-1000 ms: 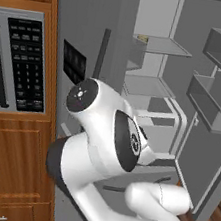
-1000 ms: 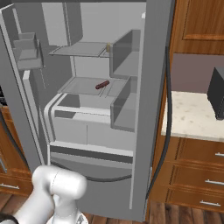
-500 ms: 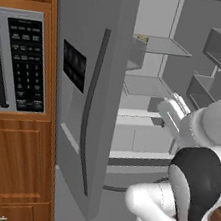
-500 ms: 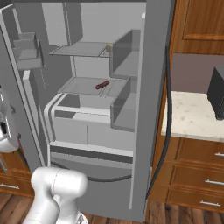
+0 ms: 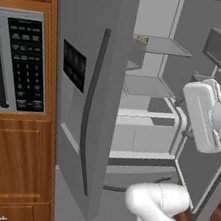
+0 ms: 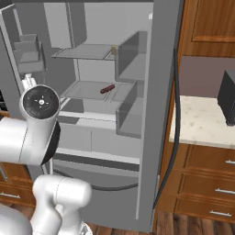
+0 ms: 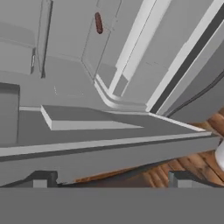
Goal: Retrieve the sausage and cheese from the fridge and place them on the cutting board on the counter.
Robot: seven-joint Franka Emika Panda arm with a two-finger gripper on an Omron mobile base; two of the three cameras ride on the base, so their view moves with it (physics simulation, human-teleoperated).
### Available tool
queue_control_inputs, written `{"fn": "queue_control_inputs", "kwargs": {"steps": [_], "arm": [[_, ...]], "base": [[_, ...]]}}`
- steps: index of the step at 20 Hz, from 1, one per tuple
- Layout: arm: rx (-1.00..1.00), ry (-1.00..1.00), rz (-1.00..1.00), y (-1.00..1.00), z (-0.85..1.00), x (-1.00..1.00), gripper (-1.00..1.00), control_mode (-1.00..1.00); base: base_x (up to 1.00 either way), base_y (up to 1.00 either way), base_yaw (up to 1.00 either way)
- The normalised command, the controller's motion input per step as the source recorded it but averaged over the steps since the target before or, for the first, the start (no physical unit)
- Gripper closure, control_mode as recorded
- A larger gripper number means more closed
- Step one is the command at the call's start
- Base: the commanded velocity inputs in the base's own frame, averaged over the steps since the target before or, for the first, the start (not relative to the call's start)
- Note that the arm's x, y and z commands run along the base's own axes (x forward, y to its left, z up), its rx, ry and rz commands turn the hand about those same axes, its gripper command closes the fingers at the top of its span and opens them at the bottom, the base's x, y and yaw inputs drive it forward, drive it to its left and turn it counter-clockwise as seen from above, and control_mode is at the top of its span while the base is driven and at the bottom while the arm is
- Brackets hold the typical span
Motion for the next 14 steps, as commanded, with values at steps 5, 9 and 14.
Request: {"fn": "queue_control_inputs", "kwargs": {"steps": [5, 9, 14], "arm": [[0.01, -0.05, -0.02, 0.07, 0.00, 0.31, -1.00, -1.00], [0.00, 0.01, -0.09, 0.00, 0.00, 0.42, -1.00, -1.00], [0.01, 0.00, -0.02, 0.00, 0.02, 0.60, -1.00, -1.00]], "base": [[0.00, 0.00, 0.00], [0.00, 0.00, 0.00], [0.00, 0.00, 0.00]]}}
